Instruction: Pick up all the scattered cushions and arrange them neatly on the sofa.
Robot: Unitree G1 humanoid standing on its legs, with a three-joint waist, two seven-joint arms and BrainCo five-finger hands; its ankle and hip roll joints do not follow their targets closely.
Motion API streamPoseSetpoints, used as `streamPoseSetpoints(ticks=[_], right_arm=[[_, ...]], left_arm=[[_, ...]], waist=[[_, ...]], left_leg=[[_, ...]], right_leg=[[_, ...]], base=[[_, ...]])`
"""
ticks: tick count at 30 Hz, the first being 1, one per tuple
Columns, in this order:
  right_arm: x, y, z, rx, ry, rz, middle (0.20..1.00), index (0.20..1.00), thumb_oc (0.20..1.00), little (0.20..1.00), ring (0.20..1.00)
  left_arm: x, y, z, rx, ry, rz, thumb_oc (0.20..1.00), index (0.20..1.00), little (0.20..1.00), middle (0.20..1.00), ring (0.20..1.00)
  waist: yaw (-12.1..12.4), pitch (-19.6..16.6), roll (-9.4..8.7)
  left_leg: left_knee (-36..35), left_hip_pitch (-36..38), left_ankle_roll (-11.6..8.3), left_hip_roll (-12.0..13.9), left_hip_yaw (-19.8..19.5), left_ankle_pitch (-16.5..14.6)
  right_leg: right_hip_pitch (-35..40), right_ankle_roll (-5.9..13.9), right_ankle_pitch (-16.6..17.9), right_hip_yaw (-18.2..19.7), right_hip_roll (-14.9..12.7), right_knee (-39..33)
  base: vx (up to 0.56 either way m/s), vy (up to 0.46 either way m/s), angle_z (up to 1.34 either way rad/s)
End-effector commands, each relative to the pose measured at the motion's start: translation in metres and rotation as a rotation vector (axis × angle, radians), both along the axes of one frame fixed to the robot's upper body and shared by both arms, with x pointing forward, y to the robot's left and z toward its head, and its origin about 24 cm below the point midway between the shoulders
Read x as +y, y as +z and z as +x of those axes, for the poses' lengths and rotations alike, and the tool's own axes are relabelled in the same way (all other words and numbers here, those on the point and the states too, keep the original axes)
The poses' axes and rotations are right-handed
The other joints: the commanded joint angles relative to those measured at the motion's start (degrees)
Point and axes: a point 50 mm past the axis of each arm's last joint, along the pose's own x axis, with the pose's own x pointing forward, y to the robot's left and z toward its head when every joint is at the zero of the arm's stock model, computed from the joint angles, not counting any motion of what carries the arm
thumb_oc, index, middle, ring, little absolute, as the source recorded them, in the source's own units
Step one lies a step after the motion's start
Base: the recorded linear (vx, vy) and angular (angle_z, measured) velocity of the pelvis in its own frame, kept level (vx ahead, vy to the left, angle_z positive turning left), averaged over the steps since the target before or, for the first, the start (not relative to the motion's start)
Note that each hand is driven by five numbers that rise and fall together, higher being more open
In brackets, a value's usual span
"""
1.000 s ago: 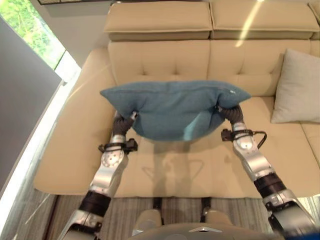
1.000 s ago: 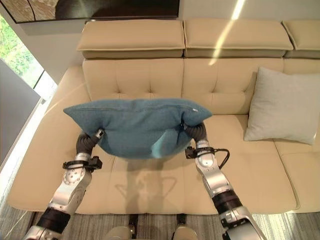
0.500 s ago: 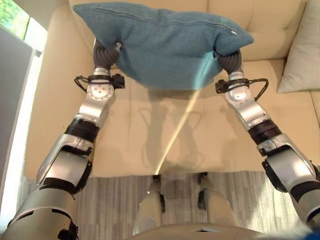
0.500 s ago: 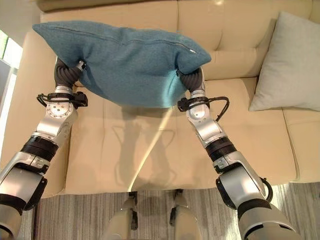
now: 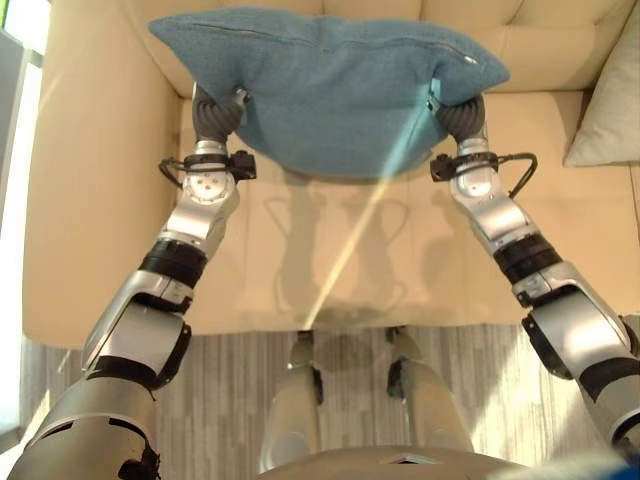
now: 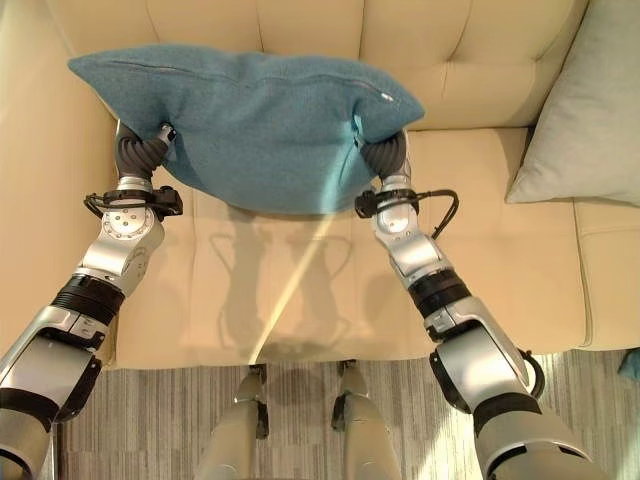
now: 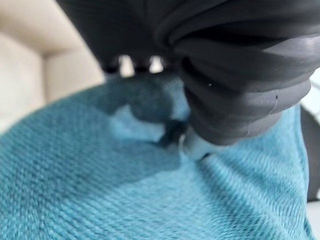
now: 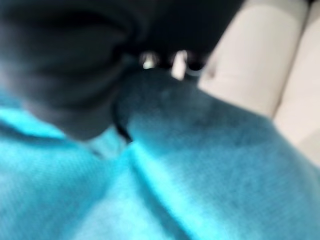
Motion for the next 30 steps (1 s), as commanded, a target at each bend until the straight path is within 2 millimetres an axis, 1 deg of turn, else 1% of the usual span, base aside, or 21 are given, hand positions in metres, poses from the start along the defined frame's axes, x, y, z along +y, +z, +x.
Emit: streamPoseSetpoints(ticks=[1,2,3,4,6,7,10,12,13,14,16,17,18,19,23,24,25,26,27,28,30], right_arm=[[0.01,0.068,-0.003,-0.221,-0.006,-0.074,0.2,0.2,0.2,0.2,0.2],[0.007,0.076,0.0,-0.228,-0.038,-0.082,0.514,0.514,0.514,0.514,0.514],[0.007,0.077,0.0,-0.229,-0.038,-0.082,0.567,0.567,0.567,0.567,0.567],[0.004,0.085,0.002,-0.231,-0.072,-0.096,1.0,1.0,1.0,1.0,1.0],[0.002,0.088,0.003,-0.234,-0.088,-0.104,1.0,1.0,1.0,1.0,1.0],[-0.002,0.095,0.003,-0.239,-0.118,-0.116,1.0,1.0,1.0,1.0,1.0],[-0.008,0.103,0.005,-0.243,-0.183,-0.151,1.0,1.0,1.0,1.0,1.0],[-0.015,0.107,0.007,-0.24,-0.229,-0.181,1.0,1.0,1.0,1.0,1.0],[-0.015,0.107,0.007,-0.241,-0.229,-0.181,1.0,1.0,1.0,1.0,1.0],[-0.024,0.11,0.007,-0.232,-0.263,-0.2,1.0,1.0,1.0,1.0,1.0],[-0.033,0.112,0.007,-0.225,-0.294,-0.219,1.0,1.0,1.0,1.0,1.0],[-0.049,0.114,0.005,-0.22,-0.334,-0.224,1.0,1.0,1.0,1.0,1.0],[-0.049,0.115,0.005,-0.22,-0.334,-0.225,1.0,1.0,1.0,1.0,1.0],[-0.062,0.114,0.004,-0.21,-0.363,-0.232,1.0,1.0,1.0,1.0,1.0],[-0.089,0.116,-0.002,-0.209,-0.418,-0.219,1.0,1.0,1.0,1.0,1.0],[-0.108,0.106,-0.007,-0.195,-0.428,-0.174,1.0,1.0,1.0,1.0,1.0],[-0.108,0.106,-0.007,-0.193,-0.427,-0.175,1.0,1.0,1.0,1.0,1.0],[-0.115,0.099,-0.009,-0.184,-0.426,-0.158,1.0,1.0,1.0,1.0,1.0],[-0.128,0.082,-0.014,-0.154,-0.424,-0.16,1.0,1.0,1.0,1.0,1.0],[-0.132,0.073,-0.017,-0.145,-0.414,-0.162,1.0,1.0,1.0,1.0,1.0],[-0.142,0.046,-0.024,-0.104,-0.396,-0.137,1.0,1.0,1.0,1.0,1.0]], left_arm=[[-0.007,0.066,0.003,-0.189,-0.012,0.058,0.2,0.2,0.2,0.2,0.2],[-0.003,0.073,0.006,-0.188,0.012,0.057,0.52,0.52,0.52,0.52,0.52],[-0.003,0.074,0.006,-0.189,0.011,0.056,0.595,0.595,0.595,0.595,0.595],[0.001,0.083,0.007,-0.195,0.034,0.051,1.0,1.0,1.0,1.0,1.0],[0.002,0.086,0.008,-0.198,0.043,0.052,1.0,1.0,1.0,1.0,1.0],[0.005,0.091,0.008,-0.201,0.059,0.048,1.0,1.0,1.0,1.0,1.0],[0.014,0.097,0.009,-0.188,0.105,0.06,1.0,1.0,1.0,1.0,1.0],[0.022,0.101,0.009,-0.174,0.14,0.083,1.0,1.0,1.0,1.0,1.0],[0.022,0.101,0.009,-0.175,0.14,0.083,1.0,1.0,1.0,1.0,1.0],[0.031,0.104,0.007,-0.172,0.169,0.094,1.0,1.0,1.0,1.0,1.0],[0.042,0.104,0.005,-0.16,0.198,0.107,1.0,1.0,1.0,1.0,1.0],[0.061,0.102,0.0,-0.136,0.25,0.12,1.0,1.0,1.0,1.0,1.0],[0.061,0.102,0.0,-0.136,0.25,0.12,1.0,1.0,1.0,1.0,1.0],[0.075,0.098,-0.004,-0.119,0.28,0.123,1.0,1.0,1.0,1.0,1.0],[0.101,0.086,-0.013,-0.084,0.335,0.097,1.0,1.0,1.0,1.0,1.0],[0.113,0.073,-0.022,-0.084,0.34,0.067,1.0,1.0,1.0,1.0,1.0],[0.114,0.072,-0.022,-0.082,0.34,0.067,1.0,1.0,1.0,1.0,1.0],[0.115,0.065,-0.025,-0.084,0.327,0.064,1.0,1.0,1.0,1.0,1.0],[0.116,0.047,-0.031,-0.063,0.305,0.078,1.0,1.0,1.0,1.0,1.0],[0.116,0.034,-0.036,-0.06,0.285,0.069,1.0,1.0,1.0,1.0,1.0],[0.112,0.01,-0.045,-0.038,0.248,0.059,1.0,1.0,1.0,1.0,1.0]], waist=[[0.6,-0.2,-0.39],[0.7,-0.2,-0.48],[0.7,-0.2,-0.47],[0.9,-0.5,-0.56],[1.0,-0.6,-0.56],[1.1,-0.8,-0.55],[1.4,-1.0,-0.15],[1.7,-1.1,0.06],[1.7,-1.0,0.07],[2.0,-1.0,0.28],[2.2,-1.2,0.6],[2.4,-1.5,0.76],[2.4,-1.4,0.77],[2.6,-1.6,0.84],[2.7,-2.0,0.84],[2.8,-2.2,0.66],[2.8,-2.3,0.69],[2.9,-2.3,0.58],[2.7,-2.5,0.48],[2.7,-2.7,0.31],[2.7,-2.8,0.09]], left_leg=[[0.2,2.7,-2.64,-2.0,-2.1,-3.6],[0.2,1.4,-2.98,-2.0,-2.5,-3.0],[0.2,1.3,-2.99,-2.0,-2.5,-3.0],[0.2,0.1,-3.25,-2.1,-2.7,-2.6],[0.2,-0.2,-3.38,-2.2,-2.8,-2.4],[0.2,-0.8,-3.54,-2.3,-3.2,-2.3],[0.2,-0.8,-3.76,-2.3,-3.4,-2.1],[0.2,-0.5,-3.77,-2.4,-3.6,-2.1],[0.2,-0.5,-3.77,-2.4,-3.6,-2.1],[0.2,-0.2,-3.84,-2.5,-3.6,-1.9],[0.2,0.2,-3.89,-2.5,-3.8,-1.8],[0.2,0.9,-3.97,-2.4,-3.8,-1.8],[0.2,0.9,-3.97,-2.4,-3.8,-1.8],[0.2,1.4,-4.03,-2.3,-3.8,-1.8],[0.2,2.5,-4.22,-2.2,-3.6,-1.9],[0.2,3.2,-4.35,-2.1,-3.4,-1.9],[0.2,3.3,-4.36,-2.1,-3.4,-2.0],[0.2,3.7,-4.46,-2.0,-3.3,-2.0],[0.2,5.0,-4.54,-1.9,-3.2,-2.2],[0.2,5.9,-4.59,-1.6,-3.1,-2.5],[0.2,7.7,-4.64,-1.3,-3.0,-2.9]], right_leg=[[2.6,5.96,-3.2,-3.6,-0.8,0.2],[1.3,6.1,-3.0,-3.8,-0.6,0.2],[1.2,6.1,-3.0,-3.9,-0.6,0.2],[0.4,6.15,-3.1,-4.1,-0.4,0.2],[0.1,6.19,-3.1,-4.3,-0.3,0.3],[-0.4,6.08,-3.3,-4.7,-0.2,0.6],[-0.6,5.87,-3.9,-5.4,-0.2,1.6],[-0.5,5.78,-4.4,-5.8,-0.2,2.4],[-0.5,5.78,-4.4,-5.8,-0.2,2.4],[-0.4,5.74,-4.6,-6.1,-0.3,2.9],[-0.1,5.71,-4.8,-6.6,-0.4,3.2],[0.6,5.6,-5.0,-6.9,-0.4,3.2],[0.7,5.6,-5.0,-7.0,-0.4,3.2],[1.3,5.53,-5.2,-7.0,-0.3,3.1],[2.7,5.49,-5.3,-7.3,-0.3,2.7],[4.0,5.32,-5.6,-7.4,-0.1,2.3],[4.1,5.32,-5.6,-7.4,-0.1,2.3],[4.7,5.28,-5.7,-7.5,0.0,2.2],[6.4,5.16,-6.1,-7.7,0.1,1.9],[7.7,5.1,-6.3,-8.0,0.2,1.7],[10.1,4.9,-6.8,-8.3,0.3,1.4]], base=[[-0.01,-0.056,0.08],[-0.01,-0.034,0.01],[0.01,-0.057,0.01],[0.01,-0.042,0.03],[0.01,-0.048,0.05],[0.02,-0.062,0.04],[0.02,-0.052,0.01],[0.0,-0.015,0.01],[0.01,-0.02,0.04],[0.01,-0.011,0.06],[0.02,-0.014,0.08],[0.02,-0.019,0.05],[0.03,-0.029,0.04],[0.02,-0.009,0.04],[0.01,-0.011,0.01],[0.02,-0.028,0.03],[0.03,-0.034,0.05],[0.03,-0.037,0.04],[0.06,-0.059,0.02],[0.06,-0.07,0.01],[0.06,-0.049,0.04]])
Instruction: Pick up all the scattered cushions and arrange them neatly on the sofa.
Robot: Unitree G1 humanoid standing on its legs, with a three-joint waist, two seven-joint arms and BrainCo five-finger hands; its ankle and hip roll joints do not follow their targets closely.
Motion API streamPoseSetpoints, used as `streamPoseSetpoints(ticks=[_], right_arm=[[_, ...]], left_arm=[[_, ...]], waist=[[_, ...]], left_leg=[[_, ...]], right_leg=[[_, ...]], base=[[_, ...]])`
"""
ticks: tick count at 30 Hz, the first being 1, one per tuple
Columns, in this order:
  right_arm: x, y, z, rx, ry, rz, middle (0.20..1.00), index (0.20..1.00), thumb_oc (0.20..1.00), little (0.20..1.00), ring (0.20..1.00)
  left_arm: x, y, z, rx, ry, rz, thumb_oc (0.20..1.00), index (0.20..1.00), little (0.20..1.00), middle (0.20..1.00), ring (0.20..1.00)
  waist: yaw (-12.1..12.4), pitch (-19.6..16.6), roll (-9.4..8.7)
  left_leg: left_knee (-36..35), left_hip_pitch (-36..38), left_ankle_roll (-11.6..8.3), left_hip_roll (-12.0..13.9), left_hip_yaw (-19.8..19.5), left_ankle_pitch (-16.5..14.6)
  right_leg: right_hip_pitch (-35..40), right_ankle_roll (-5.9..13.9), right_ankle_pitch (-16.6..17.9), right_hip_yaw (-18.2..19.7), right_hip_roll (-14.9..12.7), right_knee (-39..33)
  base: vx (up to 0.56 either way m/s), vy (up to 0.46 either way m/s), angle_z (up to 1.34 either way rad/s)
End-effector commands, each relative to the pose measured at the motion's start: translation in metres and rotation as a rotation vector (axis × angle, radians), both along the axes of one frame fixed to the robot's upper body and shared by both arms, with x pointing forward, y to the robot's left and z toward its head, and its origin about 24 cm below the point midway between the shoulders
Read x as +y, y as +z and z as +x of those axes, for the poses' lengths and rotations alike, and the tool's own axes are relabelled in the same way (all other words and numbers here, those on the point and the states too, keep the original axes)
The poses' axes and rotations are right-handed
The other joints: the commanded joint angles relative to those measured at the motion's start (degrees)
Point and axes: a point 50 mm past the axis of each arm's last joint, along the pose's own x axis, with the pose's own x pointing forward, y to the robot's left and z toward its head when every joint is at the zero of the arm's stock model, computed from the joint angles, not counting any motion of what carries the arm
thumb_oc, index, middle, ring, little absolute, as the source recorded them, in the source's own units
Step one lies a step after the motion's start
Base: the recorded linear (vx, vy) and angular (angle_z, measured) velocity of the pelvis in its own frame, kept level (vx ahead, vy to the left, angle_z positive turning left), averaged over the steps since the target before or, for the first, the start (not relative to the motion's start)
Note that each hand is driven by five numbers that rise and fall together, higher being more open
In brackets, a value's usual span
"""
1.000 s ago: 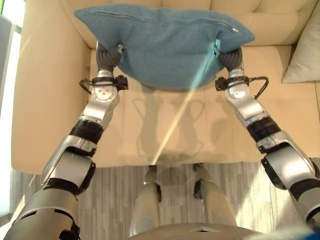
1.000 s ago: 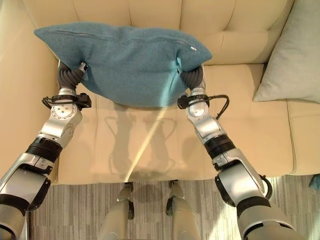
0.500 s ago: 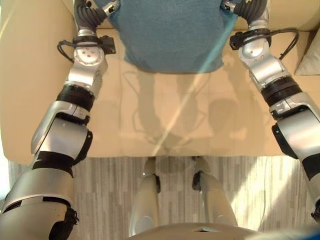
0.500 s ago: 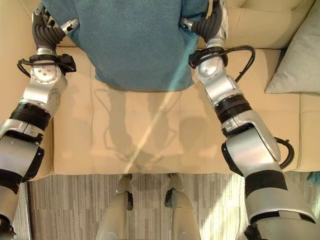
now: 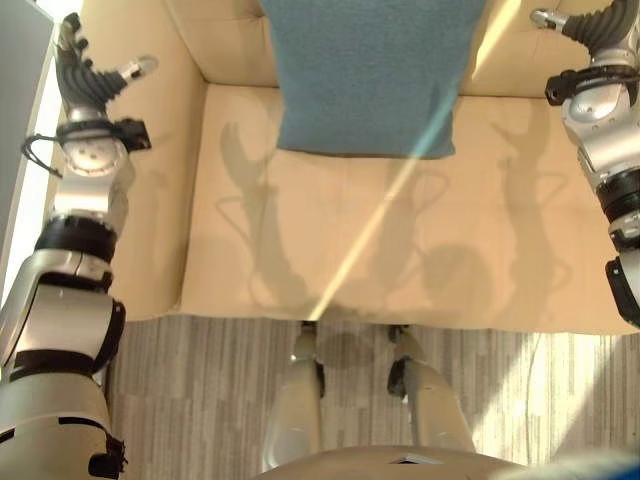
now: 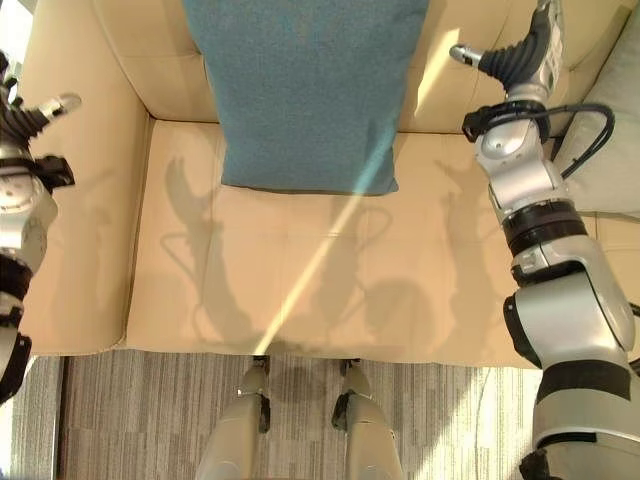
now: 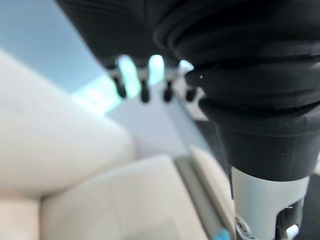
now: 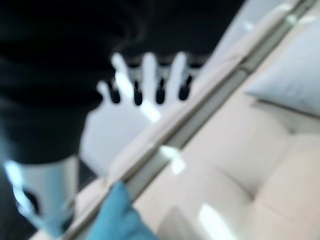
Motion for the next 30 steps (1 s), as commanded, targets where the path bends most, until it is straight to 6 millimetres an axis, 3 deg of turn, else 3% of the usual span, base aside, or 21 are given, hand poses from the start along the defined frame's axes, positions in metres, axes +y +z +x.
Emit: streamPoseSetpoints(ticks=[1,7,11,16,19,20,21,24,30], right_arm=[[-0.018,-0.026,-0.015,0.008,0.031,0.017,1.0,1.0,1.0,1.0,1.0],[-0.046,-0.149,-0.066,0.322,0.027,0.044,1.0,1.0,1.0,1.0,1.0],[-0.064,-0.206,-0.104,0.527,-0.027,0.073,1.0,1.0,1.0,1.0,1.0],[-0.065,-0.254,-0.13,0.708,-0.035,0.122,1.0,1.0,1.0,1.0,1.0],[-0.058,-0.278,-0.136,0.807,-0.02,0.131,1.0,1.0,1.0,1.0,1.0],[-0.054,-0.301,-0.144,0.914,-0.014,0.154,1.0,1.0,1.0,1.0,1.0],[-0.054,-0.301,-0.144,0.913,-0.014,0.153,1.0,1.0,1.0,1.0,1.0],[-0.05,-0.323,-0.156,1.015,-0.014,0.187,1.0,1.0,1.0,1.0,1.0],[-0.045,-0.361,-0.179,1.223,-0.049,0.233,1.0,1.0,1.0,1.0,1.0]], left_arm=[[-0.005,-0.015,-0.011,-0.051,-0.047,-0.006,1.0,1.0,1.0,1.0,1.0],[-0.017,-0.121,-0.062,0.194,-0.119,-0.07,1.0,1.0,1.0,1.0,1.0],[-0.016,-0.182,-0.096,0.414,-0.103,-0.138,1.0,1.0,1.0,1.0,1.0],[-0.018,-0.255,-0.143,0.743,-0.077,-0.191,1.0,1.0,1.0,1.0,1.0],[-0.024,-0.285,-0.165,0.865,-0.055,-0.252,1.0,1.0,1.0,1.0,1.0],[-0.037,-0.312,-0.184,0.99,-0.067,-0.282,1.0,1.0,1.0,1.0,1.0],[-0.037,-0.312,-0.184,0.99,-0.067,-0.282,1.0,1.0,1.0,1.0,1.0],[-0.049,-0.338,-0.206,1.139,-0.065,-0.312,1.0,1.0,1.0,1.0,1.0],[-0.062,-0.364,-0.241,1.358,-0.087,-0.285,1.0,1.0,1.0,1.0,1.0]], waist=[[0.7,-2.7,-0.53],[0.9,-4.2,-1.28],[0.8,-5.6,-1.32],[0.5,-6.3,-1.41],[1.5,-5.4,-2.1],[2.0,-5.0,-2.64],[2.0,-4.9,-2.61],[1.3,-5.7,-2.42],[1.4,-5.1,-1.78]], left_leg=[[0.1,7.3,-4.03,-0.8,-1.0,-4.2],[0.1,13.7,-4.0,0.7,-0.9,-5.5],[0.1,16.0,-3.48,1.3,-1.2,-5.6],[0.1,19.7,-2.41,1.7,-0.7,-6.2],[2.2,20.0,-1.59,0.4,-5.5,-7.3],[4.2,19.1,-0.66,-3.1,-13.6,-9.8],[4.3,19.0,-0.66,-3.1,-13.7,-9.8],[4.7,21.1,0.48,-4.6,-15.7,-11.8],[8.3,24.5,3.77,-8.3,-12.8,-16.2]], right_leg=[[8.8,4.56,-6.9,-3.9,0.8,1.1],[16.1,4.61,-8.6,-4.9,0.4,0.2],[19.0,4.47,-9.5,-5.1,0.1,0.2],[22.4,3.96,-10.6,-4.0,0.3,0.2],[22.6,3.71,-10.1,-1.2,0.1,0.2],[22.3,3.68,-9.2,1.8,0.0,0.2],[22.3,3.69,-9.2,1.7,0.0,0.2],[22.9,3.94,-8.2,3.9,-0.8,0.2],[21.4,5.36,-4.7,7.9,-4.4,2.1]], base=[[0.07,-0.04,0.09],[0.06,-0.016,0.16],[0.02,0.009,0.1],[-0.01,0.05,0.11],[-0.16,0.106,-0.22],[-0.25,0.114,-0.21],[-0.23,0.133,-0.3],[-0.1,0.162,-0.42],[-0.18,0.218,-0.49]])
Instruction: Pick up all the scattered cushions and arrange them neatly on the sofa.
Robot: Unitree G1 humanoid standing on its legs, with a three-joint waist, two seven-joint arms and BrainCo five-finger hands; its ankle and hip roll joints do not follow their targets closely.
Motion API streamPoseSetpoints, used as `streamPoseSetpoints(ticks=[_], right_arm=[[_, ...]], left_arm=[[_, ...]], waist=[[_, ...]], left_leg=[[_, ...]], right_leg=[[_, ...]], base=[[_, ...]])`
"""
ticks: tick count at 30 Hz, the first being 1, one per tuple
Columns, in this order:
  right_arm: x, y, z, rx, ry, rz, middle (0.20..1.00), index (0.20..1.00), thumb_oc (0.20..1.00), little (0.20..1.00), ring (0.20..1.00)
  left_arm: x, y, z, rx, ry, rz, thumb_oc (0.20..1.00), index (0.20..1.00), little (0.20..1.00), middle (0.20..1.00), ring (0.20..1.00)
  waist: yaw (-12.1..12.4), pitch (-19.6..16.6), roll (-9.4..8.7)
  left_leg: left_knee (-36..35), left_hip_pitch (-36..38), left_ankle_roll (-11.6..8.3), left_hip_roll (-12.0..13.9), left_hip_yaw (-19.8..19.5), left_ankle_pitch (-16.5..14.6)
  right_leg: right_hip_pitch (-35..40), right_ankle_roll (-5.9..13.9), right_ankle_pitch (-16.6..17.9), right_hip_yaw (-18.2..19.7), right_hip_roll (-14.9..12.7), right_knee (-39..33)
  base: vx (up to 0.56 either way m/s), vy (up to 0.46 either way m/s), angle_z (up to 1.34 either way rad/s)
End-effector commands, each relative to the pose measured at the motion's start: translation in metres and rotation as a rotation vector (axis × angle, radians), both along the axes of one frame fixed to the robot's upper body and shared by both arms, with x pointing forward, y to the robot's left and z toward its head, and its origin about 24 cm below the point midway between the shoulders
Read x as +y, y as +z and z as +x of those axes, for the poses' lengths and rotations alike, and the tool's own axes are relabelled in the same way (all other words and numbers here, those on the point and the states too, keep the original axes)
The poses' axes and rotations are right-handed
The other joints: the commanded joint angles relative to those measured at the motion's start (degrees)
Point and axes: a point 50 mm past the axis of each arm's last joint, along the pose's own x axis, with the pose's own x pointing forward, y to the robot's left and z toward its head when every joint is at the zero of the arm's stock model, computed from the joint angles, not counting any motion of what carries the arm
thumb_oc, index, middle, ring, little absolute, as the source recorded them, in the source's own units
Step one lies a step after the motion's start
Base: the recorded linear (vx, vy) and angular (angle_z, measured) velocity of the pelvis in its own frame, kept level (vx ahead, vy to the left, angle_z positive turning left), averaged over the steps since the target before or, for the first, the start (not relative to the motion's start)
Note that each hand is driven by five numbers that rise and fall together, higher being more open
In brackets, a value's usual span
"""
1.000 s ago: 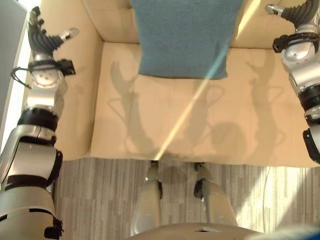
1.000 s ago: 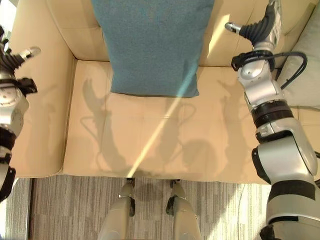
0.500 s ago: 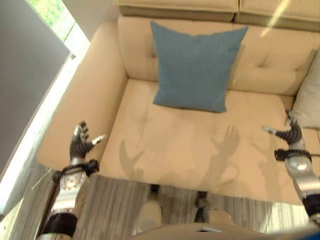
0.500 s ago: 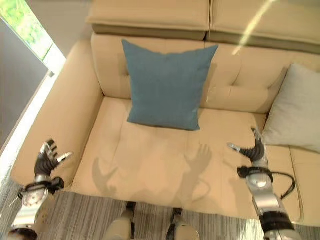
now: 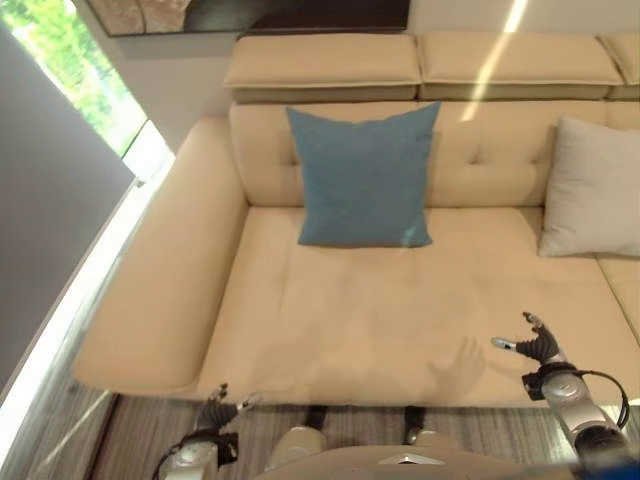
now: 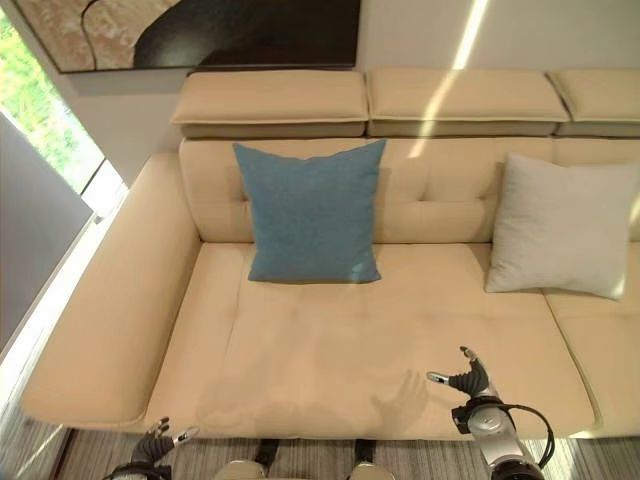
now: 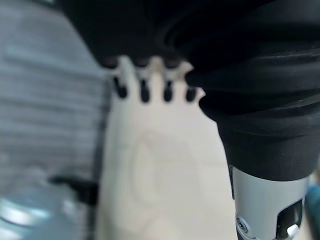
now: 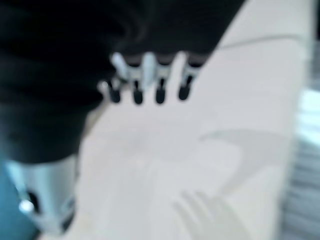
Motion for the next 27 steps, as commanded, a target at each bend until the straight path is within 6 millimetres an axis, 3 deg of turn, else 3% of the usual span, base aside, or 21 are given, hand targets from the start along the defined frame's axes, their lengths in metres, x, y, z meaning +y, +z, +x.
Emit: streamPoseSetpoints(ticks=[1,6,7,9,12,14,19,21,23,27], right_arm=[[-0.004,0.005,0.013,0.011,0.017,-0.026,1.0,1.0,1.0,1.0,1.0],[0.0,-0.011,-0.005,0.101,-0.02,0.0,1.0,1.0,1.0,1.0,1.0],[-0.001,-0.012,-0.007,0.106,-0.03,-0.005,1.0,1.0,1.0,1.0,1.0],[-0.002,-0.017,-0.015,0.133,-0.045,0.006,1.0,1.0,1.0,1.0,1.0],[-0.003,-0.024,-0.027,0.176,-0.075,0.021,1.0,1.0,1.0,1.0,1.0],[-0.003,-0.026,-0.032,0.19,-0.106,0.03,1.0,1.0,1.0,1.0,1.0],[-0.009,-0.029,-0.042,0.205,-0.177,0.036,1.0,1.0,1.0,1.0,1.0],[-0.011,-0.029,-0.045,0.207,-0.199,0.034,1.0,1.0,1.0,1.0,1.0],[-0.014,-0.031,-0.05,0.229,-0.216,0.016,1.0,1.0,1.0,1.0,1.0],[-0.012,-0.032,-0.052,0.238,-0.211,0.028,1.0,1.0,1.0,1.0,1.0]], left_arm=[[0.009,0.004,0.009,0.014,-0.107,0.063,1.0,1.0,1.0,1.0,1.0],[0.013,-0.002,-0.008,0.092,-0.097,0.068,1.0,1.0,1.0,1.0,1.0],[0.017,0.0,-0.006,0.098,-0.101,0.08,1.0,1.0,1.0,1.0,1.0],[0.024,0.001,-0.011,0.116,-0.089,0.092,1.0,1.0,1.0,1.0,1.0],[0.031,-0.001,-0.029,0.168,-0.046,0.096,1.0,1.0,1.0,1.0,1.0],[0.03,-0.001,-0.032,0.172,-0.042,0.092,1.0,1.0,1.0,1.0,1.0],[0.018,-0.002,-0.013,0.117,-0.032,0.066,1.0,1.0,1.0,1.0,1.0],[0.012,-0.004,-0.008,0.109,-0.044,0.055,1.0,1.0,1.0,1.0,1.0],[-0.003,-0.005,0.006,0.085,-0.106,0.04,1.0,1.0,1.0,1.0,1.0],[-0.008,-0.006,0.007,0.088,-0.135,0.036,1.0,1.0,1.0,1.0,1.0]], waist=[[1.5,2.0,0.09],[1.8,2.9,0.29],[2.2,3.7,0.35],[3.1,4.4,0.76],[4.9,3.2,1.47],[6.0,2.4,0.74],[5.3,2.0,-0.42],[5.1,2.2,-0.23],[5.7,2.6,-0.29],[4.2,1.5,0.59]], left_leg=[[2.3,2.5,-0.29,0.2,-0.1,-6.3],[4.5,1.8,1.51,-1.5,4.8,-7.2],[5.8,0.6,1.9,-1.5,5.8,-6.8],[6.2,0.0,2.4,-1.0,7.4,-6.1],[3.9,0.2,3.22,0.4,9.7,-4.3],[2.6,0.2,2.53,0.5,10.3,-3.5],[3.5,-0.9,0.31,1.8,11.4,-3.1],[3.8,-0.7,-0.36,2.4,10.4,-2.9],[4.2,-1.9,-1.62,-0.1,0.9,-3.0],[1.7,0.2,-0.34,-0.9,-0.3,-3.8]], right_leg=[[0.9,5.06,-1.9,-1.4,0.9,2.7],[-3.8,6.9,0.6,-1.5,-2.5,4.6],[-4.4,6.71,-0.4,-3.6,-3.0,6.4],[-3.4,4.52,-4.0,-7.8,-2.9,11.5],[-1.4,2.82,-9.1,-12.1,-1.7,20.3],[1.7,2.47,-10.6,-13.1,-0.9,17.4],[5.4,2.91,-9.0,-12.0,1.7,8.0],[6.6,2.74,-8.5,-11.1,2.5,5.7],[6.3,3.09,-6.8,-7.2,3.3,3.2],[4.6,4.03,-4.9,-4.1,3.0,3.5]], base=[[-0.21,0.217,-0.78],[-0.23,0.119,-0.78],[-0.29,0.022,-0.65],[-0.24,0.005,-0.44],[-0.11,-0.007,-0.5],[-0.03,-0.14,-0.84],[-0.01,-0.198,-0.19],[-0.05,-0.081,0.0],[-0.13,-0.038,-0.48],[-0.07,0.084,-0.71]])
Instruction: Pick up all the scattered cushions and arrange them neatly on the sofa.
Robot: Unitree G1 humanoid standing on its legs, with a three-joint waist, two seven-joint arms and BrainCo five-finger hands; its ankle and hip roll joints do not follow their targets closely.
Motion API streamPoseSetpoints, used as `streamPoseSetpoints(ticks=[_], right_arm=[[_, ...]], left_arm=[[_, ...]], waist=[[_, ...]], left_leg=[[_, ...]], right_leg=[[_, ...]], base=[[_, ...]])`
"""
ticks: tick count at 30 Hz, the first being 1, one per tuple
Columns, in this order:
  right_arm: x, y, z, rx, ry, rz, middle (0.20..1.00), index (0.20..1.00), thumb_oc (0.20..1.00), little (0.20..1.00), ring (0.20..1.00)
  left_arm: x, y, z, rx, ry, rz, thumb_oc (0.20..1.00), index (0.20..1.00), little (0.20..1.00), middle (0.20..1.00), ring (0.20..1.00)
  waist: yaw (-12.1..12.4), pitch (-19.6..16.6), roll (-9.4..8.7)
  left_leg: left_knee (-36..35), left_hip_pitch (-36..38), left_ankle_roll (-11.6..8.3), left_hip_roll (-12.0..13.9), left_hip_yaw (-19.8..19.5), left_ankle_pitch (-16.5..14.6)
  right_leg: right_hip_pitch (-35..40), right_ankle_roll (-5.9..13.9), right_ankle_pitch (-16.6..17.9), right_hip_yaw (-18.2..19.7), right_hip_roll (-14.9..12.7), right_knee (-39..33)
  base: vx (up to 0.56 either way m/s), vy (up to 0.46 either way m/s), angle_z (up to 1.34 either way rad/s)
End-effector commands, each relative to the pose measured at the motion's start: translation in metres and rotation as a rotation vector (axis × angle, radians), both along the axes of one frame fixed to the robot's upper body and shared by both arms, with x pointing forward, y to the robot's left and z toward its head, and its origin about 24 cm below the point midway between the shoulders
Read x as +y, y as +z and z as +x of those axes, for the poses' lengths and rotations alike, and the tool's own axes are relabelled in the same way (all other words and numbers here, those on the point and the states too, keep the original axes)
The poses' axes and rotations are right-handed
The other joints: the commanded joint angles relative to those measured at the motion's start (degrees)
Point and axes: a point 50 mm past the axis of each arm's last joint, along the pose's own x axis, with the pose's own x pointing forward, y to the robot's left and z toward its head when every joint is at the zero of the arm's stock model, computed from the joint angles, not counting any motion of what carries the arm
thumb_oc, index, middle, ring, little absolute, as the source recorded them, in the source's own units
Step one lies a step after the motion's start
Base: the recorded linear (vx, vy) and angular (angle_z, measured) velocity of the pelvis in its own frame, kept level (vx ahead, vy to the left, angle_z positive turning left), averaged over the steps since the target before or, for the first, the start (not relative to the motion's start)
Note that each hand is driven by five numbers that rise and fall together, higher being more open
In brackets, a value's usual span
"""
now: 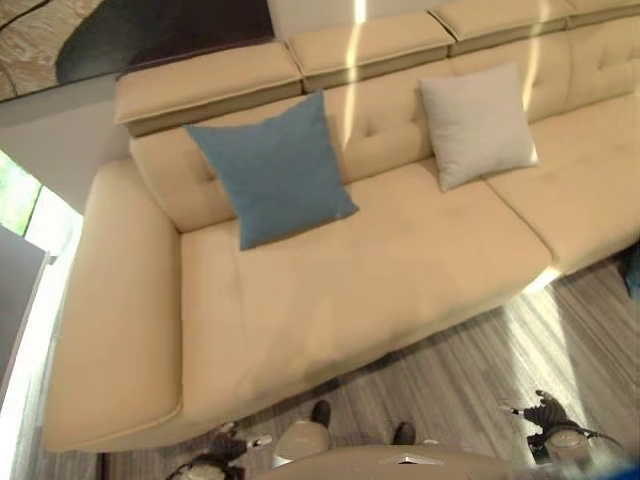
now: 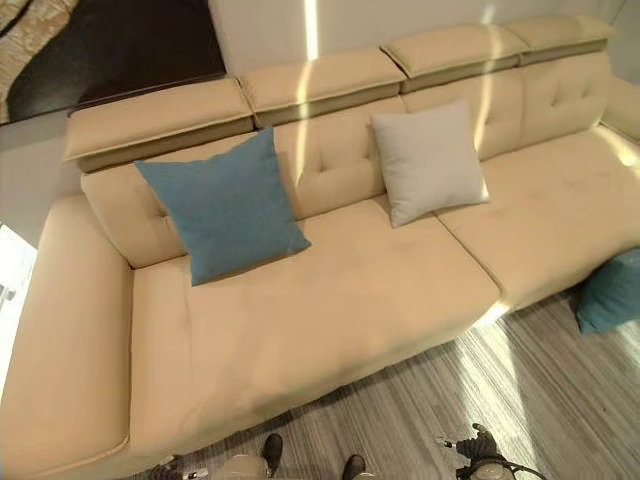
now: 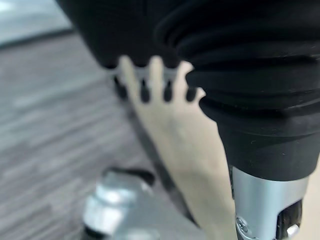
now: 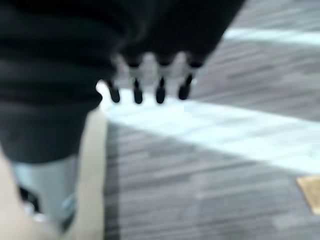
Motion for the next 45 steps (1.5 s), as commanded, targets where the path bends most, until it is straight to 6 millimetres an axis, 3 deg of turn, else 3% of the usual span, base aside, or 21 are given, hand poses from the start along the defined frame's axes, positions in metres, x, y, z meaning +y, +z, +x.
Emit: streamPoseSetpoints(ticks=[1,3,4,7,9,10,12,14,15,20,21,24,26,29,32,36,37,38,39,42,45], right_arm=[[-0.001,0.006,0.015,-0.04,0.013,-0.013,1.0,1.0,1.0,1.0,1.0],[0.001,0.005,0.016,-0.032,0.03,-0.013,1.0,1.0,1.0,1.0,1.0],[0.006,0.004,0.02,-0.027,0.053,0.001,1.0,1.0,1.0,1.0,1.0],[0.007,0.005,0.023,-0.04,0.047,0.006,1.0,1.0,1.0,1.0,1.0],[0.006,0.006,0.026,-0.047,0.038,0.001,1.0,1.0,1.0,1.0,1.0],[0.006,0.006,0.026,-0.047,0.038,0.001,1.0,1.0,1.0,1.0,1.0],[0.005,0.002,0.015,-0.008,0.017,0.007,1.0,1.0,1.0,1.0,1.0],[0.003,-0.002,0.004,0.019,-0.019,0.005,1.0,1.0,1.0,1.0,1.0],[0.002,-0.002,0.003,0.02,-0.029,0.007,1.0,1.0,1.0,1.0,1.0],[0.004,-0.002,0.005,-0.008,-0.07,0.015,1.0,1.0,1.0,1.0,1.0],[0.008,-0.004,0.006,-0.009,-0.074,0.025,1.0,1.0,1.0,1.0,1.0],[0.011,-0.006,0.003,0.0,-0.079,0.025,1.0,1.0,1.0,1.0,1.0],[0.013,-0.007,0.001,0.004,-0.085,0.028,1.0,1.0,1.0,1.0,1.0],[0.016,-0.008,0.004,0.002,-0.072,0.033,1.0,1.0,1.0,1.0,1.0],[0.02,-0.008,0.01,-0.004,-0.054,0.044,1.0,1.0,1.0,1.0,1.0],[0.026,-0.01,0.009,0.017,-0.024,0.057,1.0,1.0,1.0,1.0,1.0],[0.028,-0.01,0.015,0.02,0.014,0.052,1.0,1.0,1.0,1.0,1.0],[0.028,-0.01,0.015,0.02,0.014,0.052,1.0,1.0,1.0,1.0,1.0],[0.032,-0.009,0.021,0.026,0.055,0.044,1.0,1.0,1.0,1.0,1.0],[0.035,-0.01,0.021,0.032,0.076,0.045,1.0,1.0,1.0,1.0,1.0],[0.037,-0.013,0.015,0.051,0.075,0.059,1.0,1.0,1.0,1.0,1.0]], left_arm=[[0.016,0.008,0.014,-0.053,-0.015,0.058,1.0,1.0,1.0,1.0,1.0],[0.016,0.009,0.016,-0.058,-0.034,0.066,1.0,1.0,1.0,1.0,1.0],[0.021,0.01,0.016,-0.053,-0.048,0.086,1.0,1.0,1.0,1.0,1.0],[0.025,0.012,0.018,-0.064,-0.03,0.093,1.0,1.0,1.0,1.0,1.0],[0.035,0.015,0.018,-0.065,0.0,0.114,1.0,1.0,1.0,1.0,1.0],[0.035,0.015,0.018,-0.065,0.0,0.114,1.0,1.0,1.0,1.0,1.0],[0.042,0.012,-0.001,-0.004,0.033,0.129,1.0,1.0,1.0,1.0,1.0],[0.04,0.008,-0.012,0.027,0.052,0.117,1.0,1.0,1.0,1.0,1.0],[0.037,0.007,-0.013,0.026,0.056,0.108,1.0,1.0,1.0,1.0,1.0],[0.025,0.005,-0.003,0.012,0.044,0.085,1.0,1.0,1.0,1.0,1.0],[0.019,0.005,0.008,-0.01,0.028,0.074,1.0,1.0,1.0,1.0,1.0],[0.011,0.006,0.02,-0.037,-0.008,0.068,1.0,1.0,1.0,1.0,1.0],[0.005,0.006,0.025,-0.043,-0.053,0.066,1.0,1.0,1.0,1.0,1.0],[0.0,0.006,0.028,-0.047,-0.089,0.066,1.0,1.0,1.0,1.0,1.0],[-0.003,0.005,0.027,-0.033,-0.123,0.066,1.0,1.0,1.0,1.0,1.0],[-0.002,0.003,0.021,-0.012,-0.125,0.069,1.0,1.0,1.0,1.0,1.0],[0.004,0.005,0.022,-0.016,-0.103,0.077,1.0,1.0,1.0,1.0,1.0],[0.004,0.005,0.022,-0.016,-0.103,0.077,1.0,1.0,1.0,1.0,1.0],[0.011,0.006,0.02,-0.016,-0.067,0.088,1.0,1.0,1.0,1.0,1.0],[0.014,0.006,0.018,-0.016,-0.053,0.09,1.0,1.0,1.0,1.0,1.0],[0.024,0.005,0.004,0.026,-0.008,0.107,1.0,1.0,1.0,1.0,1.0]], waist=[[-0.2,1.1,-0.56],[-0.3,1.3,-0.35],[-0.8,1.6,-0.07],[-0.8,2.2,0.14],[0.8,3.2,1.03],[0.8,3.2,1.05],[2.0,1.9,1.18],[3.9,0.5,0.68],[4.2,0.2,0.58],[3.1,0.4,-0.13],[2.8,0.9,-0.35],[3.4,1.2,-0.79],[3.3,0.8,-1.04],[3.6,0.4,-0.72],[3.2,0.2,-0.09],[3.4,-0.4,-0.38],[3.9,0.2,-0.36],[4.1,0.3,-0.37],[5.7,0.9,-0.05],[6.4,1.2,-0.01],[6.3,0.6,-0.95]], left_leg=[[2.2,0.6,3.73,-4.2,1.0,-8.7],[2.0,0.8,4.0,-4.8,0.9,-8.9],[1.6,1.0,4.74,-5.8,2.6,-9.4],[2.1,0.3,4.92,-5.8,4.0,-9.3],[3.5,-1.7,5.63,-5.1,8.4,-8.4],[3.6,-1.7,5.62,-5.1,8.4,-8.5],[2.2,-1.3,6.68,-3.8,12.0,-7.5],[0.6,-0.7,6.42,-2.8,16.3,-7.0],[0.4,-0.7,6.16,-2.5,16.7,-6.7],[1.4,-1.2,4.53,-0.4,16.8,-6.4],[2.2,-1.2,3.82,0.4,15.2,-6.1],[2.1,-1.9,2.88,-2.3,8.1,-6.1],[2.1,-2.6,2.92,-4.2,5.3,-6.6],[2.4,-2.4,3.52,-6.7,3.4,-7.2],[1.3,-0.7,4.22,-6.9,3.3,-7.5],[-0.8,1.5,5.09,-6.7,4.0,-7.3],[-0.9,1.7,5.29,-6.1,5.2,-7.1],[-1.0,1.8,5.29,-6.1,5.3,-7.2],[-0.7,1.7,5.23,-4.9,6.4,-7.0],[-0.6,2.1,5.27,-4.2,6.7,-7.1],[-1.2,3.0,5.5,-3.7,8.0,-7.4]], right_leg=[[-1.0,9.14,5.8,2.3,-3.4,-2.9],[-2.6,9.68,6.7,3.2,-3.9,-2.4],[-6.4,11.68,10.0,4.4,-5.7,-2.5],[-8.5,11.99,10.8,3.7,-6.4,-1.7],[-9.3,10.59,7.7,-4.9,-7.8,1.9],[-9.3,10.59,7.6,-4.9,-7.8,2.1],[-5.9,8.28,2.5,-8.5,-6.6,6.9],[-2.0,8.09,1.0,-12.2,-6.4,5.9],[-1.5,8.28,0.8,-12.4,-6.2,4.7],[-0.2,8.0,2.0,-9.8,-3.7,-1.0],[0.5,7.52,2.4,-9.0,-2.5,-2.8],[1.5,7.61,3.3,-7.6,-1.6,-4.8],[1.4,7.96,3.9,-6.0,-1.0,-5.4],[1.4,9.05,4.4,-1.2,0.2,-5.9],[1.3,9.43,4.9,2.2,1.0,-5.7],[0.6,9.84,5.2,3.2,1.2,-4.9],[-1.5,10.04,5.1,0.8,0.7,-1.2],[-1.6,10.05,4.9,0.9,0.7,-1.0],[-3.3,10.31,4.8,-6.0,-1.8,1.7],[-3.6,9.65,4.2,-8.8,-3.0,2.8],[-3.1,8.8,4.3,-11.4,-3.9,1.4]], base=[[-0.14,0.161,-0.68],[-0.19,0.132,-0.68],[-0.21,0.105,-0.87],[-0.23,0.065,-1.08],[-0.24,0.041,-0.95],[-0.11,0.008,-0.97],[-0.08,-0.048,-1.17],[-0.05,-0.165,-1.25],[-0.02,-0.285,-1.22],[0.0,-0.224,-0.5],[-0.01,-0.159,-0.33],[0.01,-0.135,-0.28],[0.04,-0.075,-0.65],[0.07,0.02,-0.67],[0.05,0.085,-0.84],[0.04,0.036,-0.97],[0.0,0.001,-0.85],[-0.05,-0.052,-0.93],[-0.04,-0.046,-1.04],[0.0,-0.077,-1.12],[0.12,-0.148,-0.6]])
